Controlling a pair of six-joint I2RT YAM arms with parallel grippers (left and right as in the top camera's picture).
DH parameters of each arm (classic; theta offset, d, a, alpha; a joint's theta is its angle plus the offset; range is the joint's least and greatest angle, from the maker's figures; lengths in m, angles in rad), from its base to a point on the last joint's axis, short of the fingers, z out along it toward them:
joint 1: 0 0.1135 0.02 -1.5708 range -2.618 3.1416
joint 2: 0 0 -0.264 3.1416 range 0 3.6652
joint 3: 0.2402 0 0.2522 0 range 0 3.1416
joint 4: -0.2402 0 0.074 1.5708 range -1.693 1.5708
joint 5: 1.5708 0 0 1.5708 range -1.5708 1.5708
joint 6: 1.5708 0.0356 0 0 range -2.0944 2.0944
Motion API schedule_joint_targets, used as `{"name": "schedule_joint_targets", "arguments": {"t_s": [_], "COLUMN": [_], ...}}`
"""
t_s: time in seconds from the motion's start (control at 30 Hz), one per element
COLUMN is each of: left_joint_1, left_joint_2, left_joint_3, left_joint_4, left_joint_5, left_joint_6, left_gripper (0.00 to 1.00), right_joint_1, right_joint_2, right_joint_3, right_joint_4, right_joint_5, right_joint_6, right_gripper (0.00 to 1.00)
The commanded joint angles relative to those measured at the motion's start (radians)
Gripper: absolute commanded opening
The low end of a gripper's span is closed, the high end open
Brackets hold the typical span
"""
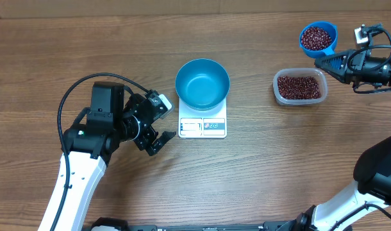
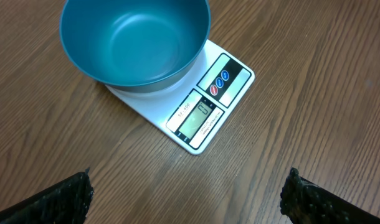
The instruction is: Scoop item into bowl and weigh 150g on scale
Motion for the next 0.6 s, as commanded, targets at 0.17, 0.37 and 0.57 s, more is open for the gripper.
{"name": "schedule_joint_targets", "arguments": {"t_s": [0.17, 0.37, 0.57], "left_joint_1": [0.004, 0.004, 0.004], "left_joint_2": [0.005, 0.005, 0.005], "left_joint_3": [-0.006, -0.006, -0.006], "left_joint_4": [-0.003, -0.003, -0.003], "left_joint_5": [-0.006, -0.006, -0.005], "left_joint_6": [-0.012, -0.012, -0.012], "left_gripper": [0.99, 1.00, 0.99], "right_joint_1": [-0.003, -0.003, -0.003], "right_joint_2": [-0.041, -0.041, -0.041], "right_joint_3": [0.030, 0.030, 0.030], "right_joint_4": [0.018, 0.011, -0.019], "right_joint_5": [-0.021, -0.021, -0.020], "right_joint_6": [-0.022, -0.022, -0.013], "right_gripper": [0.04, 0.04, 0.04]}}
